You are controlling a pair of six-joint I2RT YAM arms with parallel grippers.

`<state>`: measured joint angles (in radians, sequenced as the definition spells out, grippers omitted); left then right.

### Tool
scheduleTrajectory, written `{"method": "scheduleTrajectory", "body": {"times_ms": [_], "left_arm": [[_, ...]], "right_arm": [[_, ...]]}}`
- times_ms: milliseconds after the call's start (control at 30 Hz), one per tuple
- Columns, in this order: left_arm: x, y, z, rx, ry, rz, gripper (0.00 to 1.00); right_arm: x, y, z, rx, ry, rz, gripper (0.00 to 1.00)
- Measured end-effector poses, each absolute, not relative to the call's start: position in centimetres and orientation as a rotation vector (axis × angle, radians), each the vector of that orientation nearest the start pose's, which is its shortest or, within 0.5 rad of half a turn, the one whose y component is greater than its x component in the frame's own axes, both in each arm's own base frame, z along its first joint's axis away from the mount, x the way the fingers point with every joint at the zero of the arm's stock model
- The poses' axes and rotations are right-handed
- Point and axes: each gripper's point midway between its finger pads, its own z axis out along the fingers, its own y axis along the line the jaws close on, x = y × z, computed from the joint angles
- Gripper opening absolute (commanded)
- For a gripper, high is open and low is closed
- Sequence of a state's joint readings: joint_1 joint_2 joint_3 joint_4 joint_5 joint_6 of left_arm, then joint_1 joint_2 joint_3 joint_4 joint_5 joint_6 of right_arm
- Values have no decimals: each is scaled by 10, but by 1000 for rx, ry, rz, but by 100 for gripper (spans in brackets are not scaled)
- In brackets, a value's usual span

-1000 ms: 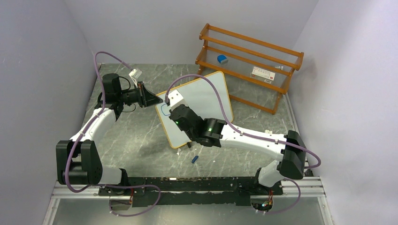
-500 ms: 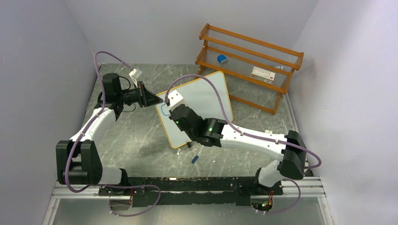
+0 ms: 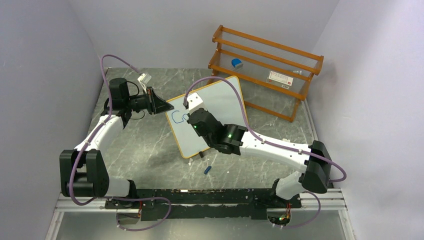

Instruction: Write a sentence on the whiteboard

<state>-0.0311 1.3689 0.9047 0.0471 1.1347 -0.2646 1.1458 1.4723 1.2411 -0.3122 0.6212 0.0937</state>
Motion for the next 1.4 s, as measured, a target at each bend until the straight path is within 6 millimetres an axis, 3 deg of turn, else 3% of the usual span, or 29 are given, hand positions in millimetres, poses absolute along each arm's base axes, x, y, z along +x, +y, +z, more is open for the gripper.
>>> {"method": "scheduleTrajectory", "body": {"times_ms": [1400], "left_arm": [[319, -174, 223, 529, 1875, -1307, 5]], "right_arm": [[255, 334, 220, -713, 1921, 149, 0]]}}
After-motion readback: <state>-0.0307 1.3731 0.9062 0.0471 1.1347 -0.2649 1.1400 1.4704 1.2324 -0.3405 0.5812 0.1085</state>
